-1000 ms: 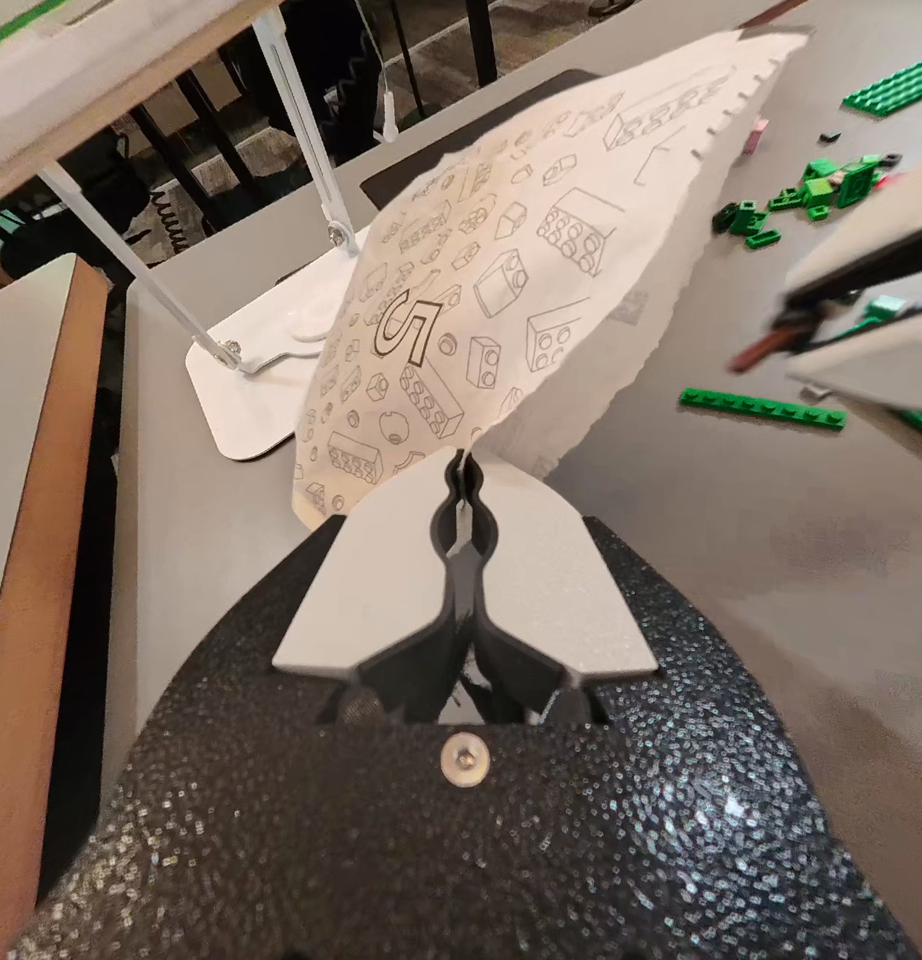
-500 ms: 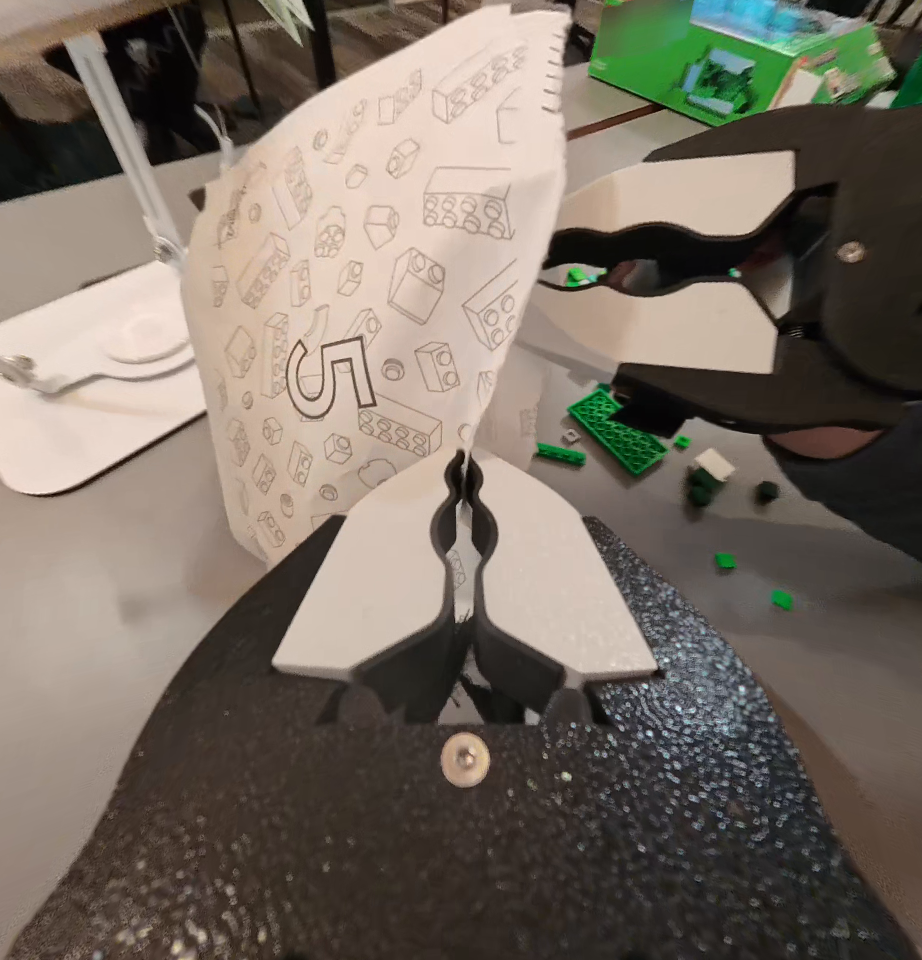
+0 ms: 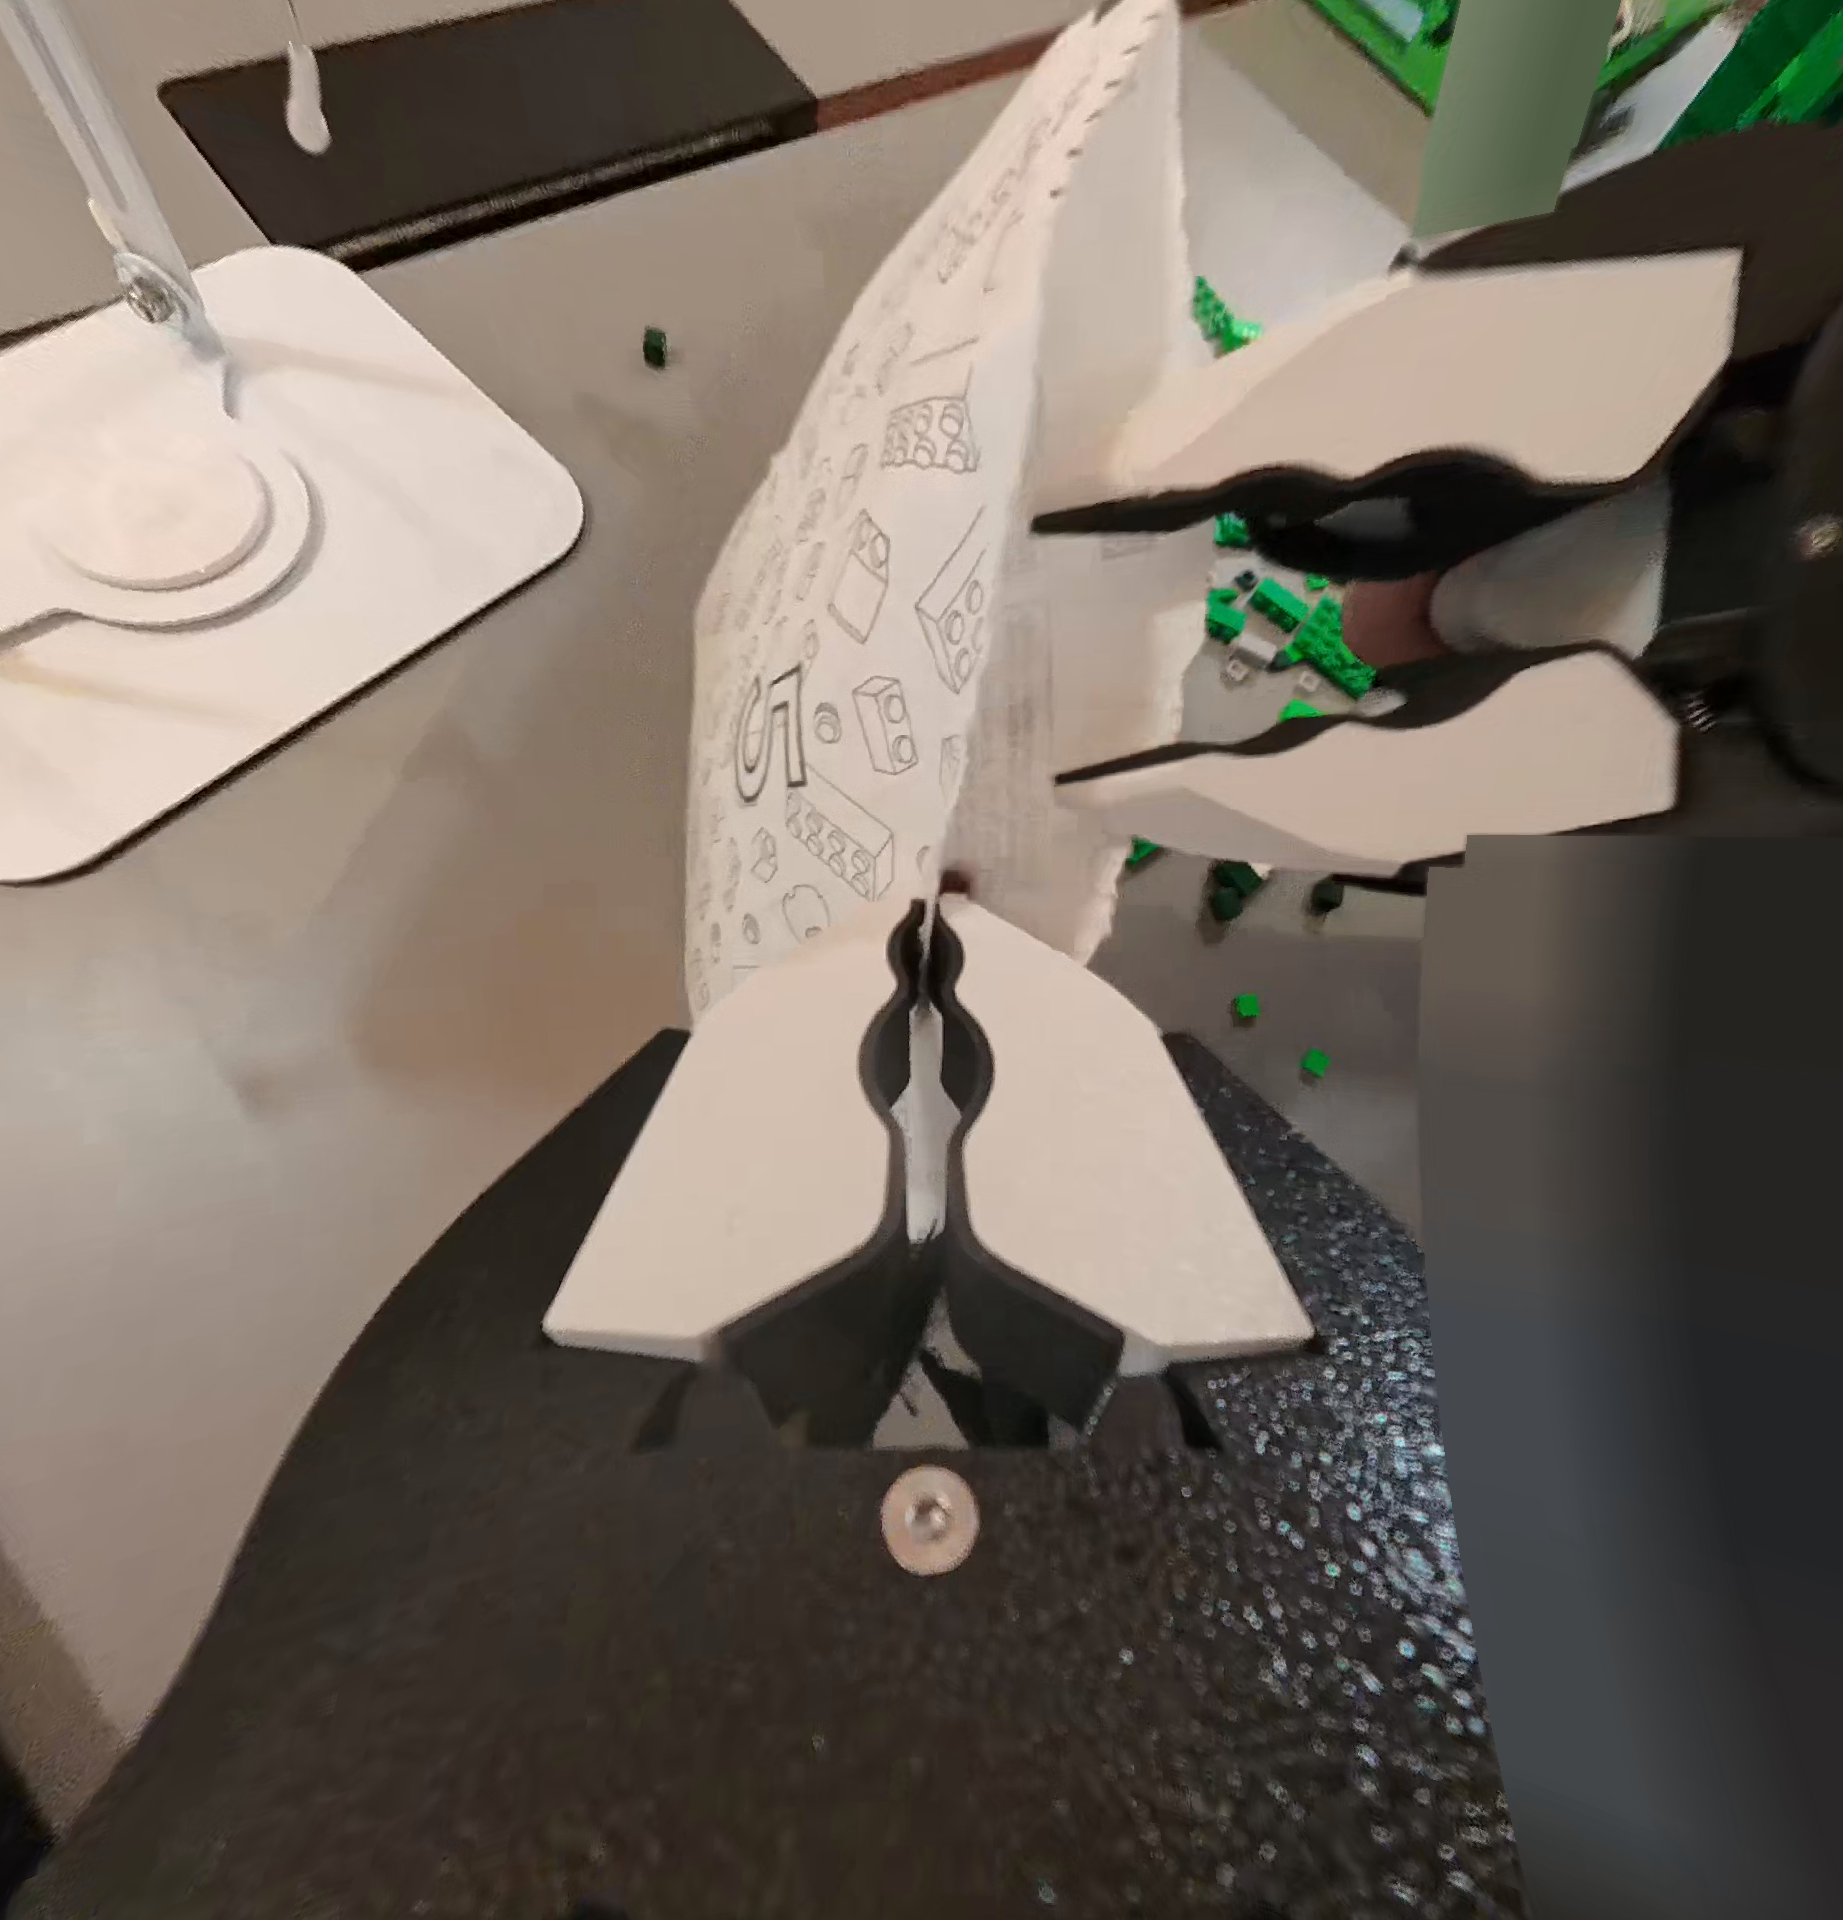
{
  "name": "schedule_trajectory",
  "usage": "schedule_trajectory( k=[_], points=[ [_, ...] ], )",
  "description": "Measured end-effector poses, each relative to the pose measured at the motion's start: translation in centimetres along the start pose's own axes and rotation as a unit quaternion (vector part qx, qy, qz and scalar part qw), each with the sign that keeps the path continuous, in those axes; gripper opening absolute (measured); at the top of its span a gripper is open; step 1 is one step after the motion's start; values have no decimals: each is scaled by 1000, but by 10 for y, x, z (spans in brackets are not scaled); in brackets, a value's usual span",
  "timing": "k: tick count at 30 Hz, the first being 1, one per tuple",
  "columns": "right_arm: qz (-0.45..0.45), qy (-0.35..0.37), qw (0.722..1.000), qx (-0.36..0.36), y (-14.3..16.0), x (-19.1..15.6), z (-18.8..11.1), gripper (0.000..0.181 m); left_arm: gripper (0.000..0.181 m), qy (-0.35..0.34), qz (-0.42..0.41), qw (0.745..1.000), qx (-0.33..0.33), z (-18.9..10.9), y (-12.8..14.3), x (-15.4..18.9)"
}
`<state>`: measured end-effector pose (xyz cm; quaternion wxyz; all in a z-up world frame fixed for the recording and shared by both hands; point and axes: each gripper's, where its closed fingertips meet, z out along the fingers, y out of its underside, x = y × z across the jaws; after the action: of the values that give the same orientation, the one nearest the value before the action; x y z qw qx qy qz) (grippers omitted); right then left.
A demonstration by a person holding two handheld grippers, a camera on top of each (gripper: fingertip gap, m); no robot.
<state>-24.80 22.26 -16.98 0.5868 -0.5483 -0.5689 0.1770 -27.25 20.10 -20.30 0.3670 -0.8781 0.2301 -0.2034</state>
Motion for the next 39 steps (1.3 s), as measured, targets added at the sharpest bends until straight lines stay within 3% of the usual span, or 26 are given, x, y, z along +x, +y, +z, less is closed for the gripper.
schedule_trajectory(
  k=[4, 7, 12, 16, 18, 20, 22, 26, 28, 30, 32, 35, 37, 39],
  points=[
    [18, 21, 1000, -10, -2, 14, -8, 37, 0, 6, 1, 999, -38, 0, 0, -3],
    [-19, -5, 1000, 17, -12, 8, -21, 41, 0, 3, 6, 998, -61, -2, 1, -6],
    [-230, -61, 970, 53, -22, -26, -34, 49, 0, 1, 35, 992, -125, -9, 8, -6],
    [-354, -74, 932, -19, -2, -40, -21, 49, 0, 21, 60, 984, -168, -10, 12, 2],
    [-399, -50, 914, -60, 8, -35, -12, 38, 0, 38, 72, 981, -179, -10, 12, 10],
    [-439, -25, 894, -87, 15, -28, -7, 13, 0, 40, 82, 978, -185, -11, 11, 13],
    [-439, -61, 891, -98, 22, -39, -9, 2, 0, 12, 86, 978, -188, -12, 10, 5],
    [-382, -148, 910, -67, 19, -66, -22, 0, 0, -89, 91, 975, -181, -18, 1, -24],
    [-348, -153, 924, -53, 12, -64, -25, 0, 0, -117, 93, 974, -169, -20, -4, -30],
    [-325, -142, 933, -53, 11, -56, -23, 0, 0, -163, 109, 967, -162, -22, -10, -39],
    [-320, -132, 937, -50, 10, -53, -22, 0, 0, -144, 118, 971, -148, -19, -14, -29],
    [-329, -61, 942, -24, 3, -40, -15, 1, 0, -204, 138, 962, -115, -26, -27, -41],
    [-340, -4, 940, -11, -1, -27, -11, 0, 0, -204, 137, 966, -80, -28, -36, -38],
    [-349, 4, 937, -8, 2, -29, -8, 0, 0, -190, 136, 970, -72, -29, -37, -32]
  ],
)
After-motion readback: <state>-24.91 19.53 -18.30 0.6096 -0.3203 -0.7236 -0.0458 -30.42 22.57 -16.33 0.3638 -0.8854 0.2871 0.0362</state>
